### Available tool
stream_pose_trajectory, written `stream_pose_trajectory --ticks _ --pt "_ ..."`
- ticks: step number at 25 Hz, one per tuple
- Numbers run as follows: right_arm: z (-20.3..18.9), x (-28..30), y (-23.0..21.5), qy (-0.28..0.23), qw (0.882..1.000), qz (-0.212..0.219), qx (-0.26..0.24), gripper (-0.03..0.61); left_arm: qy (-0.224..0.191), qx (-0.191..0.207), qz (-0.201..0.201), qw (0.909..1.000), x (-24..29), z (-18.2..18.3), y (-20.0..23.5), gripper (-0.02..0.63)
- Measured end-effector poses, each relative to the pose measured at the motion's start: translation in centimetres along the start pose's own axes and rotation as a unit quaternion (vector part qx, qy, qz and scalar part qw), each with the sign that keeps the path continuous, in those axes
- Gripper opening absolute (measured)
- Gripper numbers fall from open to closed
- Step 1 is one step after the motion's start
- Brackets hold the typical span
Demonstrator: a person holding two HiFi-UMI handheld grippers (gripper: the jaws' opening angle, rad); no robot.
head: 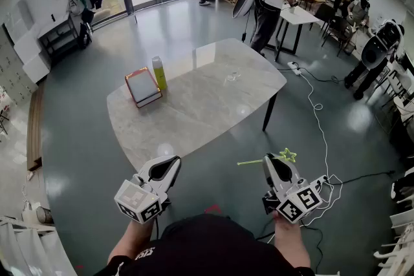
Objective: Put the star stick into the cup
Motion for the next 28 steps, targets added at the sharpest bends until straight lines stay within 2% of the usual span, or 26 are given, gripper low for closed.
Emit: stream_pose_trajectory --ticks 9,17,28 --pt "0.5 -2.2 -2.3 -0.022 0.999 0.010 0.022 0.028 -0.005 0.004 0.007 1.0000 2.1 0.7 -1.3 0.000" --pt "1.1 -6.9 -5.9 -0.037 0.999 0.030 0.020 0.029 -0.016 0.023 0.013 0.9995 6.0 2.0 -6.4 0.000" --pt "0.2 -8.0 -9.9 -0.029 0.998 0.015 0.051 0.029 -0.002 0.002 -0.004 1.0000 10.2 2.1 -7.8 0.000"
Point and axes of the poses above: the fingertips, and each gripper's own axes: x forward along the fingers, y to its left, z out of its top, the point moved 3 cm from there along -x, backward along the fingers, and after that the axes turned 12 degrees about y, right-handed, at the moved point
